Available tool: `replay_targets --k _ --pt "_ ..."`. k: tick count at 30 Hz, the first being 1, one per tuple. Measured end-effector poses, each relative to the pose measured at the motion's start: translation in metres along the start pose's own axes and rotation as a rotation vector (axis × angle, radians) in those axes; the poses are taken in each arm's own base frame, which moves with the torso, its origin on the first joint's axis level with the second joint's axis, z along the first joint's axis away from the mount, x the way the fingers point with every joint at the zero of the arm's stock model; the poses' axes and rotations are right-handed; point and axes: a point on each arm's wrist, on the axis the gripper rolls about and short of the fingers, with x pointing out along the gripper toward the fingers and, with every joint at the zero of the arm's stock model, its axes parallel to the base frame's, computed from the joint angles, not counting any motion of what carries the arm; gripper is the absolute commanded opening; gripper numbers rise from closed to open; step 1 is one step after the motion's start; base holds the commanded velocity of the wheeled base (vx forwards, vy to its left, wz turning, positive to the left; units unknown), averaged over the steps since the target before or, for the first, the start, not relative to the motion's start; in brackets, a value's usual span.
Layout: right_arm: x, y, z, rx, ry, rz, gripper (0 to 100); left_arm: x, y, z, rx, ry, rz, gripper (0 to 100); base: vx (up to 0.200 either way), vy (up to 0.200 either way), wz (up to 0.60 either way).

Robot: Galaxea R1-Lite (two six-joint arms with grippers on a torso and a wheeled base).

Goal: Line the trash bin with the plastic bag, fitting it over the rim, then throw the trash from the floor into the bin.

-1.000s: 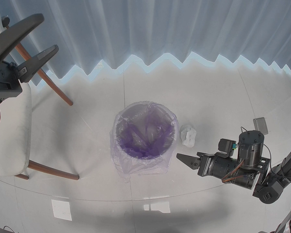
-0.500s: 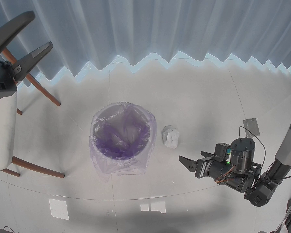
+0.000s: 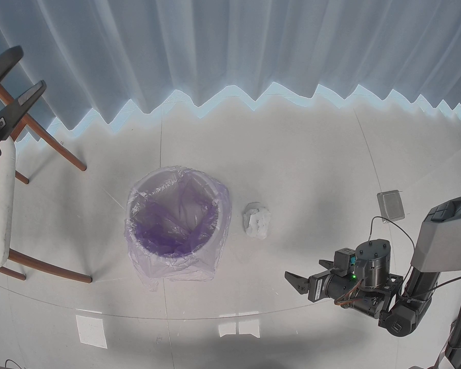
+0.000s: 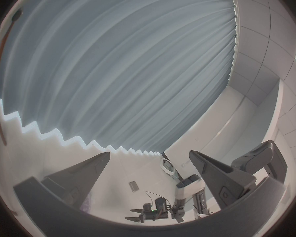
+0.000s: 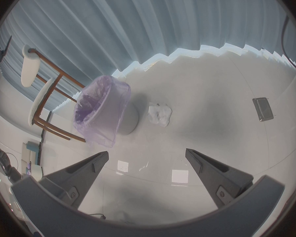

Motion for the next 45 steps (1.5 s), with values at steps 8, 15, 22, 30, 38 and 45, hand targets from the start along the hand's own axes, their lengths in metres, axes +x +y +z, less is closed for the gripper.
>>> replay_targets --k 8,15,22,30,38,45 --pt "0.005 0.006 -0.014 -0.018 0.045 0.008 100 -0.006 -0.004 0.008 0.040 -0.036 0.023 100 0.075 0.075 0.00" --pt "0.014 0.006 -0.019 -0.021 0.049 -0.035 100 -0.009 -0.007 0.010 0.050 -0.046 0.018 100 0.000 0.000 0.00" --pt "0.025 0.004 -0.020 -0.018 0.009 -0.062 100 -0.009 -0.008 0.010 0.049 -0.044 0.018 100 0.000 0.000 0.00" --pt "0.029 0.003 -0.025 -0.019 0.020 -0.067 100 -0.011 -0.007 0.010 0.029 -0.024 0.052 100 0.150 0.150 0.00" --pt "0.033 0.003 -0.024 -0.016 0.003 -0.066 100 -0.013 -0.010 0.011 0.028 -0.024 0.056 100 0.200 0.200 0.00" --pt "0.040 0.003 -0.022 -0.013 -0.029 -0.074 100 -0.013 -0.012 0.012 0.030 -0.025 0.039 100 0.114 0.029 0.00"
